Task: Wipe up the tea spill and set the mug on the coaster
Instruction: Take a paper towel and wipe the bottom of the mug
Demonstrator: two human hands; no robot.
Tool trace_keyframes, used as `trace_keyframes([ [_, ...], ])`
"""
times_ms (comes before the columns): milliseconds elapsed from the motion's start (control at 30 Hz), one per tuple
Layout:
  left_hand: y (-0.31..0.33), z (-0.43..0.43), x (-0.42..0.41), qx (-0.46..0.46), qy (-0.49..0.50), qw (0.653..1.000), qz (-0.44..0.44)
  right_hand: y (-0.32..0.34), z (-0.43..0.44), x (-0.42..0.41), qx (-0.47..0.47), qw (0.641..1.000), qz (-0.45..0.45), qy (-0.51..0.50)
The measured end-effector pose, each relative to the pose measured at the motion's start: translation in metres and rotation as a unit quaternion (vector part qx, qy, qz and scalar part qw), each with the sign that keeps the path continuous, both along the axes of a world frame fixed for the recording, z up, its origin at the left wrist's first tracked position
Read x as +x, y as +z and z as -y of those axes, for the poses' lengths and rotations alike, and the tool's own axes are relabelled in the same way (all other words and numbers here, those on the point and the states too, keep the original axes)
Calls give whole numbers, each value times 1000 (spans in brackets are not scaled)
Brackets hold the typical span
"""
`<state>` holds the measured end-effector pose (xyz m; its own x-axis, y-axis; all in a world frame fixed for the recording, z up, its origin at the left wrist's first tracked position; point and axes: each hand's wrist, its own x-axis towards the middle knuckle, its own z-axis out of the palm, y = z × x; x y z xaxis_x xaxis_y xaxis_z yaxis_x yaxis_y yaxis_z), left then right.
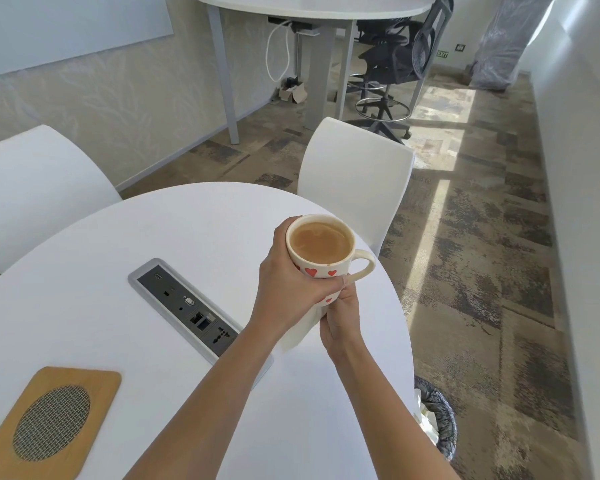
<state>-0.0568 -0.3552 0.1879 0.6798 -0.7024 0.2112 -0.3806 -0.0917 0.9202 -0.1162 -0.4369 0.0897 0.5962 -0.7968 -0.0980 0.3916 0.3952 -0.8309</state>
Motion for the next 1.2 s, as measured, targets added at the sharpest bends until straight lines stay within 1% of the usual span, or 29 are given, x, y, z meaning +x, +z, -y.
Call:
trace_keyframes([
  [100,2,1,0,-1,-2,1000,8,-6,1,-6,36,999,25,-27],
  [333,5,2,-2,-9,-7,1000,7,-4,0,-4,12,999,22,-48],
  [433,5,2,-2,-8,-2,1000,7,3,-2,3,-56,998,22,-12],
  [500,4,2,0,-4,1,1000,10,6,-6,5,-70,997,27,21],
  [633,2,1,5,1,1,1000,5,4,-13,-2,-42,993,36,104],
  [733,0,0,11,4,0,1000,3,1,-13,-14,-6,991,9,137],
  [833,-2,-1,17,5,-2,1000,-6,-2,-7,-26,59,990,-10,124],
  [1000,-7,-2,21,1,5,1000,-17,-7,6,-28,162,984,20,64],
  [1067,-10,-2,21,-10,17,1000,-15,-11,13,-21,173,985,-7,11],
  [1133,-13,-2,23,-19,30,999,-19,-13,22,-16,167,983,-53,-47],
  [1200,-16,-1,26,-22,41,999,-23,-14,32,-12,161,980,-96,-73],
])
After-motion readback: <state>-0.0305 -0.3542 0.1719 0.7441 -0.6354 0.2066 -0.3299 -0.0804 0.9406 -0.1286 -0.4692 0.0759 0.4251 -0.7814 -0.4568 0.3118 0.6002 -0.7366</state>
